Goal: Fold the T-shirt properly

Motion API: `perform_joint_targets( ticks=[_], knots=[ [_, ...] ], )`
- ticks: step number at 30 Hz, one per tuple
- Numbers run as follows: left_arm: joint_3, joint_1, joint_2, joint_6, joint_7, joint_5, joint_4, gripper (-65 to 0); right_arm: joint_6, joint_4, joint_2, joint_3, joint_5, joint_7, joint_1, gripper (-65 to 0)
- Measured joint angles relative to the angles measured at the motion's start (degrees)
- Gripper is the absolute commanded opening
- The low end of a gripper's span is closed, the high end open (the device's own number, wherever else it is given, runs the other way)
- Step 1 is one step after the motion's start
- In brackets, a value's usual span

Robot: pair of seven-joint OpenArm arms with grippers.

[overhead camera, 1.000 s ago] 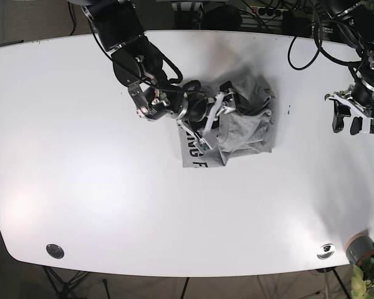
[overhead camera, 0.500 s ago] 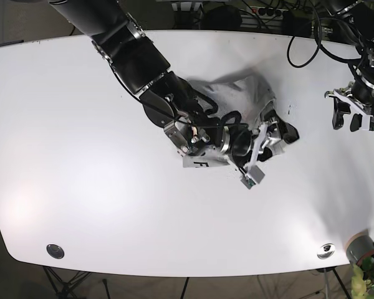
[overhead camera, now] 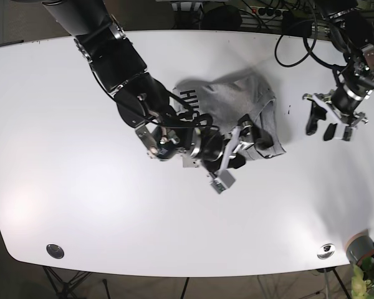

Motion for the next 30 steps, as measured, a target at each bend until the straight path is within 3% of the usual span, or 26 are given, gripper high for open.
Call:
perform_joint_targets(
  ticks=[4, 8, 9, 14, 16, 19, 22, 25, 27, 30],
  knots=[
    [3.1, -0.6, 0.1, -0.3, -0.6, -0.5, 0.5, -36.3, -0.74, 0.1, 1.0, 5.2, -0.2, 0.9, -1.8, -34.6],
    [10.0, -0.4, 0.0, 2.3, 0.1, 3.4, 2.0, -32.1, -0.17, -0.2, 3.1, 10.0, 0.2, -0.1, -3.3, -53.9],
    [12.2, -0.5, 0.7, 2.9, 0.3, 4.1, 2.9, -31.0, -0.42, -0.3, 3.7, 11.1, -0.4, 0.1, -3.5, -55.5],
    [17.9, -0.4, 4.1, 7.2, -0.9, 6.8, 5.9, -27.4, 0.04, -2.6, 5.7, 12.0, -1.3, 1.2, -2.2, -56.1],
    [20.0, -0.4, 5.7, 8.0, -0.6, 9.7, 5.5, -27.4, -0.68, -6.1, 5.3, 11.9, -6.5, 0.7, -0.9, -56.3],
    [22.1, 0.5, 7.0, 8.2, -0.4, 11.8, 5.6, -27.4, -1.11, -8.6, 3.3, 11.8, -14.0, 0.2, -0.1, -56.3],
    [23.3, 3.0, 8.1, 8.1, -0.6, 13.8, 6.2, -27.4, 1.01, -10.4, 0.2, 11.7, -21.6, 1.4, 0.2, -56.3],
    [23.4, 4.2, 9.0, 7.5, 0.3, 14.3, 6.1, -27.6, 0.35, -14.7, -2.3, 11.8, -28.8, 4.1, 0.8, -56.3],
    [23.3, 4.5, 8.7, 7.5, -0.4, 14.2, 6.1, -27.6, 0.35, -16.3, -3.0, 12.0, -32.0, 6.8, 0.8, -56.3],
    [22.0, 6.3, 8.2, 8.0, -0.8, 14.5, 6.2, -27.8, 0.55, -18.7, -3.9, 11.9, -32.8, 9.9, 0.8, -56.3]
  ],
)
